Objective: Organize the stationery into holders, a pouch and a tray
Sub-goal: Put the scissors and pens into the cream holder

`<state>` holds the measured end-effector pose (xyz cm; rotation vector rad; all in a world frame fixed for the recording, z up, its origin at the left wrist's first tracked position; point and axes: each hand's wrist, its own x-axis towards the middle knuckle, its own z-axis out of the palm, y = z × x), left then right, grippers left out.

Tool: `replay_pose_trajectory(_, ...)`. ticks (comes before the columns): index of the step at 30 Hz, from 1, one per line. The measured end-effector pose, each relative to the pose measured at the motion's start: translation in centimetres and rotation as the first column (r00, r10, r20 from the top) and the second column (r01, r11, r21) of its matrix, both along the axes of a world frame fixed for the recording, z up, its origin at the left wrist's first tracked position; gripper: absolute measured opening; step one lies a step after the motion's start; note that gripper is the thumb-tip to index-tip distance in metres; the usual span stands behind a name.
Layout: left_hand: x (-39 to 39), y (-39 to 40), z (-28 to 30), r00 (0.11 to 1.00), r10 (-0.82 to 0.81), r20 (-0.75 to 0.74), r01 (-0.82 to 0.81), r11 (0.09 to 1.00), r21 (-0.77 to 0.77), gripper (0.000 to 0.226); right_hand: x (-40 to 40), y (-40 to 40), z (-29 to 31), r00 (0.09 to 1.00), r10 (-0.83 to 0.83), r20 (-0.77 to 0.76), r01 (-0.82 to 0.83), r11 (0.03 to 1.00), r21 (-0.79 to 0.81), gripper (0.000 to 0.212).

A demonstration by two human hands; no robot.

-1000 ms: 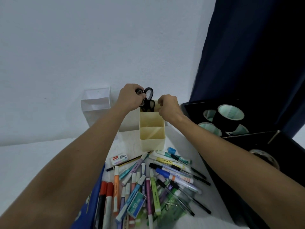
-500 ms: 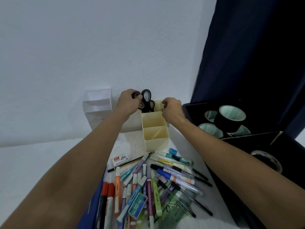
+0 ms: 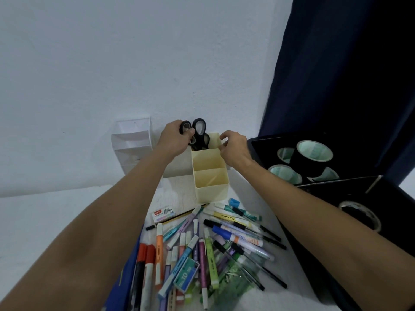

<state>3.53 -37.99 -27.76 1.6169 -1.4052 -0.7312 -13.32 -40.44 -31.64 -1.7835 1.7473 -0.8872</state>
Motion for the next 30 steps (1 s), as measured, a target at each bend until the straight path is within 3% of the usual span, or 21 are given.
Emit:
replay_pose_trajectory(5, 0.1, 0.0, -0.4, 0.999, 0.039, 0.037, -0.040, 0.999, 0.017, 0.021, -0.1, 0.2, 0.0, 1.000, 0.021, -0.018, -0.021, 1.000, -0.001, 0.038)
replay_pose_trajectory(9, 0.0, 1.1, 0.7, 0.970, 0.118, 0.215, -0.104, 0.992, -0.074, 0.043, -0.2, 1.2, 0.5, 0.993, 0.055, -0.105, -0.061, 0.997, -0.052, 0.037)
replay_pose_trajectory(15, -0.7, 5.9, 2.2, 0.885, 0.107, 0.454, -0.014, 0.979, -0.202, 0.046, 0.3, 5.1, 2.8, 0.945, 0.277, -0.174, -0.304, 0.939, -0.158, 0.022)
replay_pose_trajectory(23, 2.0, 14.8, 0.7, 0.802, -0.070, 0.593, 0.030, 0.997, 0.076, 0.037, 0.5, 12.2, 3.5, 0.742, 0.613, -0.271, -0.626, 0.779, 0.046, 0.019)
replay_pose_trajectory(30, 4.4, 20.0, -1.8, 0.818, -0.160, 0.552, 0.014, 0.966, 0.259, 0.030, -1.3, 15.2, 2.5, 0.644, 0.688, -0.334, -0.640, 0.724, 0.258, 0.021)
